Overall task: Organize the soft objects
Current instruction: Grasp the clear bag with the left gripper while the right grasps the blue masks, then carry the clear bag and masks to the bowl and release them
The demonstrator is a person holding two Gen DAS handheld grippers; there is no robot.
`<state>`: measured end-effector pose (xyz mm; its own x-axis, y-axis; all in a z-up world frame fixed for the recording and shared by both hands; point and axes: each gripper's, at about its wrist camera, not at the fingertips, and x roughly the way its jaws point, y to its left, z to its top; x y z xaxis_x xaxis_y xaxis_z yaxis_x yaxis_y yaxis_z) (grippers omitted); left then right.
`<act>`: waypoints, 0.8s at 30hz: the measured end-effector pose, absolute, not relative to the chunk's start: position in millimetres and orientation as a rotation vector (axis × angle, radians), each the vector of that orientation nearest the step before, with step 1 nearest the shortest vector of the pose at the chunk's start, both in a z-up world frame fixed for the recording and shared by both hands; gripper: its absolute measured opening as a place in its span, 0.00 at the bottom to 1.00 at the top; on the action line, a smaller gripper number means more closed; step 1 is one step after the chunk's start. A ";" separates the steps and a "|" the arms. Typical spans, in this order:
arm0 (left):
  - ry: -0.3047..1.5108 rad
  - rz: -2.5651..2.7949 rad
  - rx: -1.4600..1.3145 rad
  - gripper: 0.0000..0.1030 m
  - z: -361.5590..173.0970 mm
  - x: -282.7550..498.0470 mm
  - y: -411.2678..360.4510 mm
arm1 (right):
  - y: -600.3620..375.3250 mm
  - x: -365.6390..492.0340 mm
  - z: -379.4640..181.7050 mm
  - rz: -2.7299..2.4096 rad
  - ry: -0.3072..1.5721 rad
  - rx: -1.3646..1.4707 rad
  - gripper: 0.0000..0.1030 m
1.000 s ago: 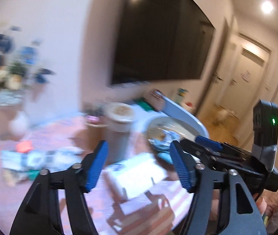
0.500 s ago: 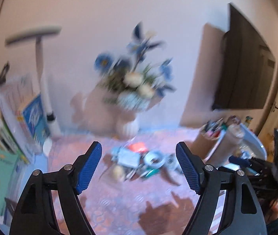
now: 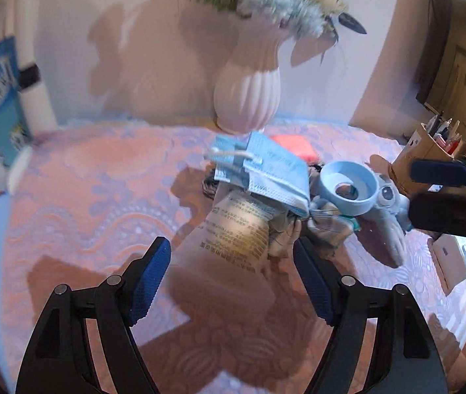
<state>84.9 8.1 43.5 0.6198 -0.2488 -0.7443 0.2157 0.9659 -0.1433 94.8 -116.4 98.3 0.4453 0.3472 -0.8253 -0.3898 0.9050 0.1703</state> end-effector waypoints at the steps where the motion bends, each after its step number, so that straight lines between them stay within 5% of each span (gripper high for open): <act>1: 0.865 -0.275 -0.062 0.72 40.9 87.7 9.6 | -112.5 105.6 92.7 0.479 1.027 -0.031 0.62; 10: 0.909 -0.292 -0.149 0.65 16.7 102.0 19.8 | -96.7 186.1 33.1 0.499 1.153 0.043 0.62; 13: 0.903 -0.285 -0.144 0.54 17.7 97.1 17.8 | -94.8 191.1 25.2 0.489 1.146 0.052 0.60; 19: 0.866 -0.285 -0.117 0.35 23.3 89.9 11.7 | -92.9 184.5 28.4 0.465 1.107 -0.009 0.16; 24: 0.810 -0.265 -0.182 0.33 32.4 82.5 25.2 | -110.1 172.2 49.4 0.456 1.060 0.101 0.13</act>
<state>82.5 25.2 32.4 0.6595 -0.3018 -0.6884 0.1633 0.9515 -0.2607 172.2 -110.1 49.4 0.4054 0.4082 -0.8179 -0.3129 0.9027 0.2954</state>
